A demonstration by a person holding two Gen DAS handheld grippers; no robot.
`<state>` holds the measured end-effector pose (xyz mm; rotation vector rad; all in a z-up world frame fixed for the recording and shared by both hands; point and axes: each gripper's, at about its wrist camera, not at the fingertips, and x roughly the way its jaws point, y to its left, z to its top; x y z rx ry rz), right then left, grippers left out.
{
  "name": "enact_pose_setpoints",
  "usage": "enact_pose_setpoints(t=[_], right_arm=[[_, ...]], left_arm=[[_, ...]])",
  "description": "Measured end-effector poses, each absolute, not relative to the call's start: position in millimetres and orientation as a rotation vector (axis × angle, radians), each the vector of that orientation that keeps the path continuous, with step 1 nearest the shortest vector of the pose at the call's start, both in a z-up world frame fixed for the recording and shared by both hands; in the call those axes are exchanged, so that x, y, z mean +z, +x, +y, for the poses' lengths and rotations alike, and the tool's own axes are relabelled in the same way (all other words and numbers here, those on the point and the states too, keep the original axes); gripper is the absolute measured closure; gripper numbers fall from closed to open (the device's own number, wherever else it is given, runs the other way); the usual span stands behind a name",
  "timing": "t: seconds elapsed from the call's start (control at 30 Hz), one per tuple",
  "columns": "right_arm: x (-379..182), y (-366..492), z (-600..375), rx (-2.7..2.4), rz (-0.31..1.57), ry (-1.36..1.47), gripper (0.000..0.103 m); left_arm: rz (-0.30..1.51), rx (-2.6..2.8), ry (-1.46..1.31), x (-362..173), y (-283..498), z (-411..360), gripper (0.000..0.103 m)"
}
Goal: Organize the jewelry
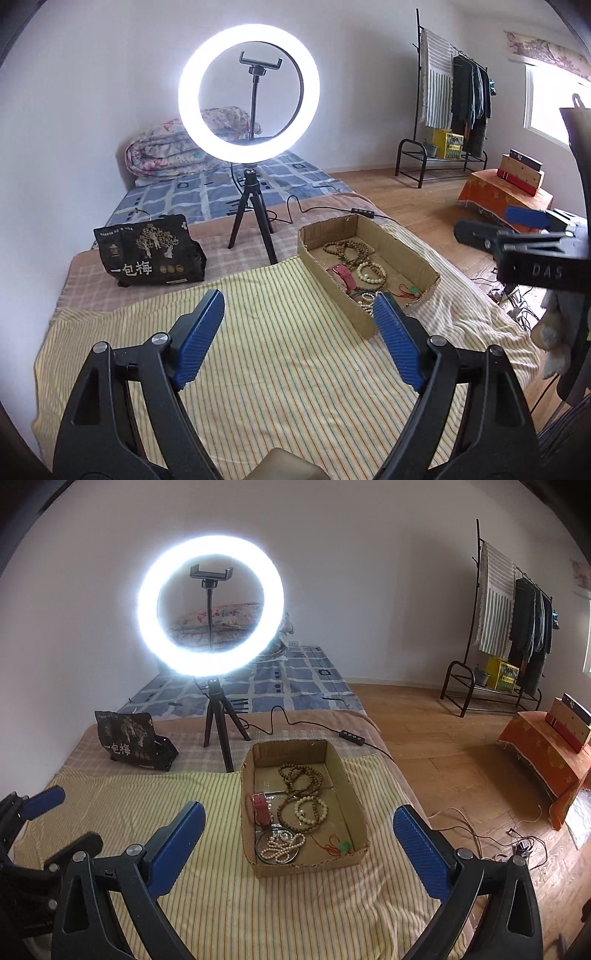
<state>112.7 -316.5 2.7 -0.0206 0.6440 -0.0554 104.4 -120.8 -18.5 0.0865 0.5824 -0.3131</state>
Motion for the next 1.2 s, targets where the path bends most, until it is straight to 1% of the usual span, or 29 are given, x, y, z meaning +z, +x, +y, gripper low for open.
enact_pose_setpoints(t=[0.2, 0.27, 0.3, 0.33, 0.47, 1.2], right_arm=[[-9.4, 96.5, -316.2, -0.067, 0.643, -0.007, 0.000], [-11.7, 93.5, -315.5, -0.072, 0.644, -0.005, 0.000], [-12.5, 91.9, -314.9, -0.076, 0.640, -0.007, 0.000], [-12.7, 90.0, -314.5, -0.082, 0.632, -0.012, 0.000], [-13.7, 84.9, -315.3, -0.120, 0.585, -0.013, 0.000], [-28.1, 93.9, -316.4, -0.136, 0.616, 0.039, 0.000]], left_arm=[[0.599, -0.300, 0.106, -20.2, 104.1, -122.6, 0.016], [0.594, -0.298, 0.114, -19.9, 101.8, -123.9, 0.012], [0.586, -0.303, 0.116, -19.0, 99.9, -124.3, 0.007], [0.574, -0.305, 0.119, -17.7, 97.5, -124.8, 0.004], [0.552, -0.297, 0.121, -13.8, 93.0, -125.1, 0.000], [0.561, -0.291, 0.132, -15.4, 92.0, -128.3, 0.000]])
